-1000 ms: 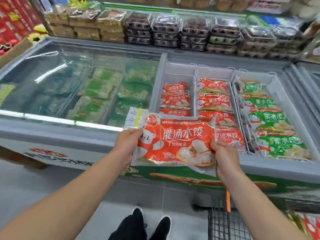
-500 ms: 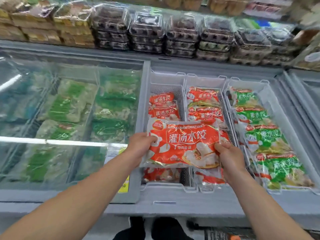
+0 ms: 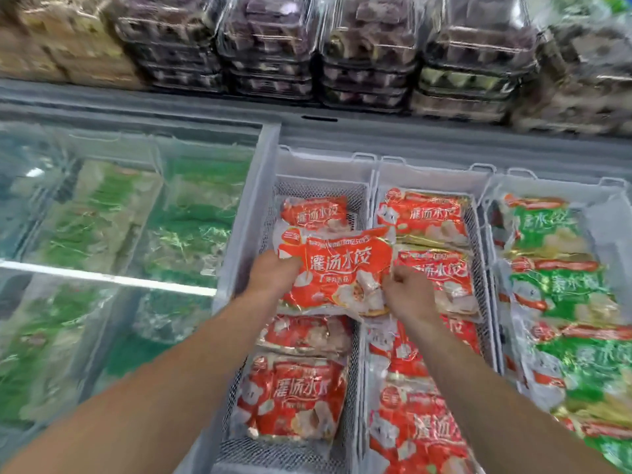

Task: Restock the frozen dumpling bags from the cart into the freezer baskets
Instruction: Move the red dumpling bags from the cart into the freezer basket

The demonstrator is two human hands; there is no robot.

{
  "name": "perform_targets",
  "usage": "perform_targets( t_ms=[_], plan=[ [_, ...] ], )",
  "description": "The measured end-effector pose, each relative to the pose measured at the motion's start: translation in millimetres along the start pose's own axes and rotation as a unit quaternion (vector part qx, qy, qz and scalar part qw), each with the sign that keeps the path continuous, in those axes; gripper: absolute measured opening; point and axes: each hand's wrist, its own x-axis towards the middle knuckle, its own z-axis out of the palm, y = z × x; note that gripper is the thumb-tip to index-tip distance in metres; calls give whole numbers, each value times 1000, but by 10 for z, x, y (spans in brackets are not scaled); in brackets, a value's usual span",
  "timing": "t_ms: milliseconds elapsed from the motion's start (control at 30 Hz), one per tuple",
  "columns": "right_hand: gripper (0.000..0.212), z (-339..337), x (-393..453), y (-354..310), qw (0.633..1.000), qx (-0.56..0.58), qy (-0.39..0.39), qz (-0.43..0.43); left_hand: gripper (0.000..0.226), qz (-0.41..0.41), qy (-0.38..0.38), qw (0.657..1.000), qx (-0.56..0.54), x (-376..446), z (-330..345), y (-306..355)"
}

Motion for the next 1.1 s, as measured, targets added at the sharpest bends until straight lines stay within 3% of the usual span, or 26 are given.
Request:
perform_targets(
  t_ms=[133, 200, 367, 567, 700, 800, 967, 1100],
  plan=[
    [17, 208, 624, -208, 998, -15, -67, 4, 33, -21, 70, 997, 25, 639, 197, 126],
    [22, 291, 855, -286, 995, -17, -98, 3, 30, -28, 86, 995, 40, 848, 278, 214],
    [9, 492, 1471, -421, 989, -8, -148, -11, 34, -29, 108, 992, 50, 1449, 500, 364],
    [23, 684, 1845, -613, 981, 6, -188, -48, 59, -10, 124, 991, 57, 1984, 550, 486],
    [29, 653, 1668, -562, 980, -36, -192, -28, 54, 30, 67, 994, 81, 1677, 581, 489],
    [51, 587, 1342, -523, 981, -78, -176, -26, 51, 52, 35, 992, 114, 1390, 517, 374],
    [42, 361, 590, -479, 983, -104, -139, -65, 51, 111, -23, 978, 175, 662, 282, 204],
    [50, 177, -97, -433, 976, -157, -104, -111, 37, 160, -50, 961, 218, 13, 31, 33]
  ],
)
